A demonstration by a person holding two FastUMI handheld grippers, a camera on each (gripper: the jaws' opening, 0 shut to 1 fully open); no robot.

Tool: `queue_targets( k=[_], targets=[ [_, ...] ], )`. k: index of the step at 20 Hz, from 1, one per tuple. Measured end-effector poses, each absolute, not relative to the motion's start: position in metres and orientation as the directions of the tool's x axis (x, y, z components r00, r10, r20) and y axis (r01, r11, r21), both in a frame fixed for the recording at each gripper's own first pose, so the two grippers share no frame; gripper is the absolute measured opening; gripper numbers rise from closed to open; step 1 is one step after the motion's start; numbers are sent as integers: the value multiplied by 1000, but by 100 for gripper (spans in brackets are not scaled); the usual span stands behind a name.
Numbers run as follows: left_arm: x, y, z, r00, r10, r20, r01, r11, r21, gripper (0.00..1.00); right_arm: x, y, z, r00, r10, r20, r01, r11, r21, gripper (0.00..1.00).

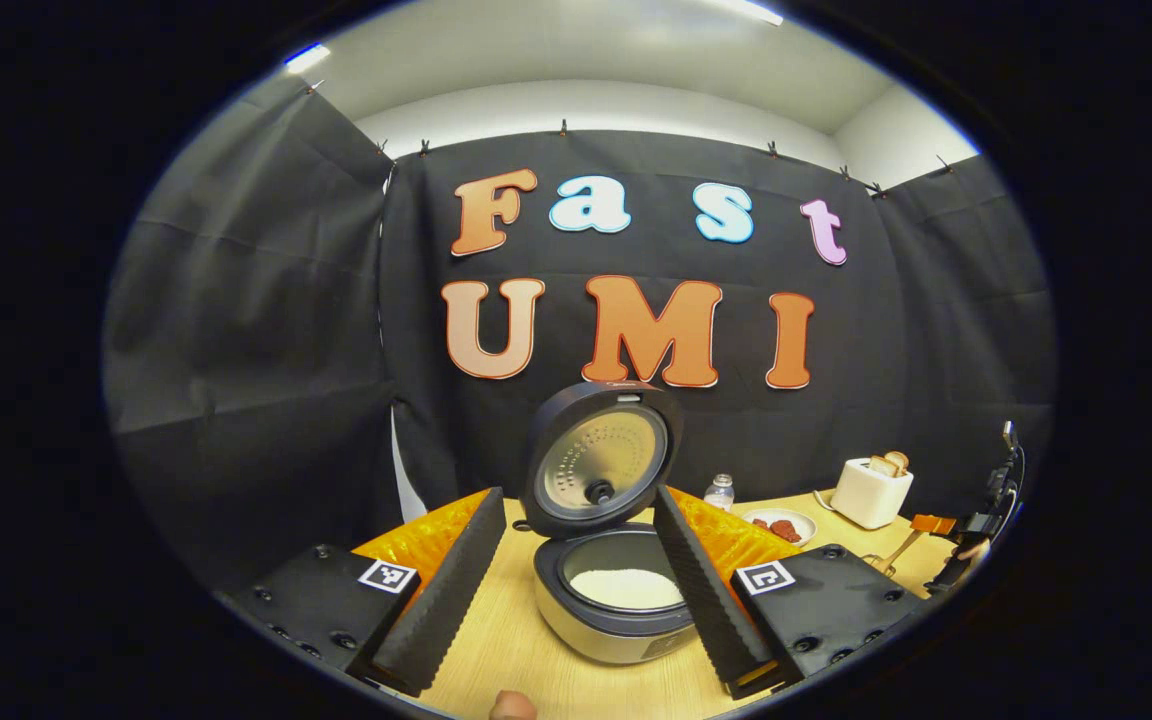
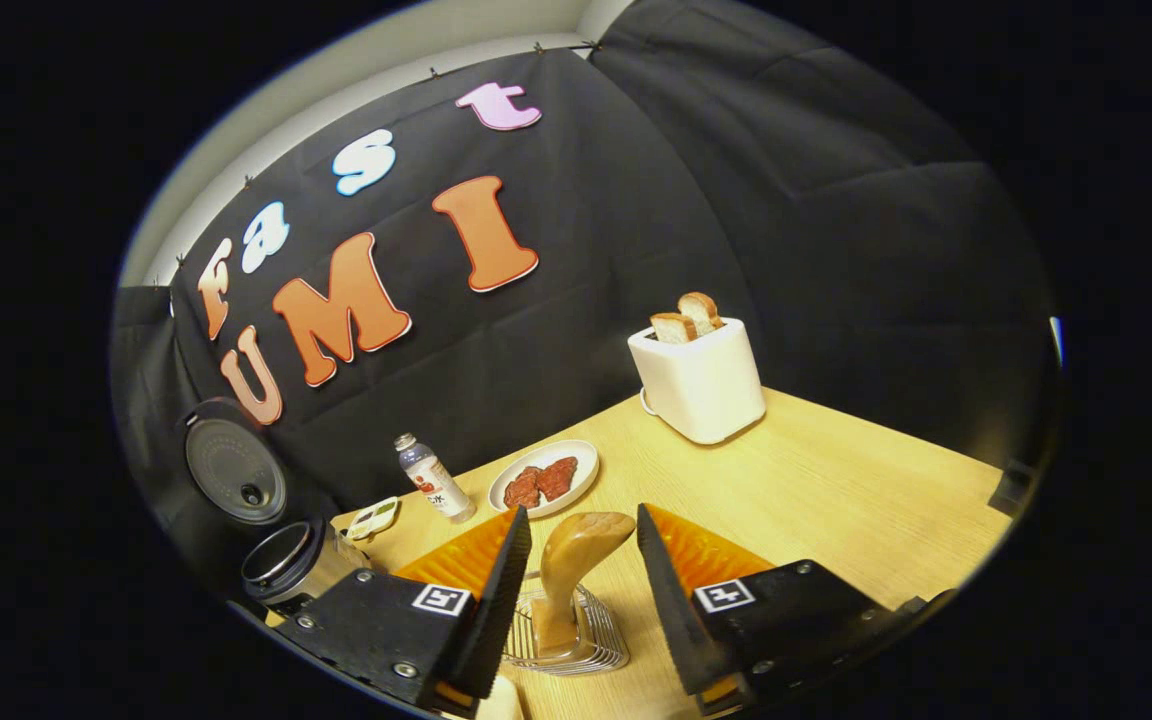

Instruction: Close the left gripper, press the button to open the rice cooker; take a wooden spoon from the chopstick holder with the right hand, scoop a spoonful of rice and pour it into the rice cooker, then put the wooden spoon back into the chopstick holder.

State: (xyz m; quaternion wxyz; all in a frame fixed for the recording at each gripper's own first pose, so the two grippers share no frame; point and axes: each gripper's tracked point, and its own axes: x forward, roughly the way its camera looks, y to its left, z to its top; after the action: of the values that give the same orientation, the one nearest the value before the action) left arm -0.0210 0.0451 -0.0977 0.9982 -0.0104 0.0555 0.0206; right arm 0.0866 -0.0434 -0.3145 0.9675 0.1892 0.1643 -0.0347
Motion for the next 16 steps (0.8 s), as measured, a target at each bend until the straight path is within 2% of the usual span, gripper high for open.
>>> queue_targets(
  k=[2, 7, 9, 12, 16],
  targets=[
    [-19, 44, -100, 992, 50, -115, -53, 999, -15, 100, 87, -38, -309, 943, 37, -332, 112, 901, 420, 50],
    [-20, 43, -93, 993, 72, -89, -70, 997, 23, 100, 90, -17, -298, 936, 146, -320, 67, 819, 570, 26],
    [-21, 38, -90, 994, 71, -79, -68, 997, 33, 100, 94, -4, -297, 931, 174, -320, 47, 814, 579, 15],
    [-20, 32, -92, 995, 59, -82, -57, 998, 26, 100, 96, 2, -293, 930, 182, -320, 42, 811, 583, 5],
    [-18, 25, -103, 993, 24, -111, -26, 1000, -12, 100, 95, 2, -262, 950, 158, -269, 29, 813, 581, 5]
  ],
)
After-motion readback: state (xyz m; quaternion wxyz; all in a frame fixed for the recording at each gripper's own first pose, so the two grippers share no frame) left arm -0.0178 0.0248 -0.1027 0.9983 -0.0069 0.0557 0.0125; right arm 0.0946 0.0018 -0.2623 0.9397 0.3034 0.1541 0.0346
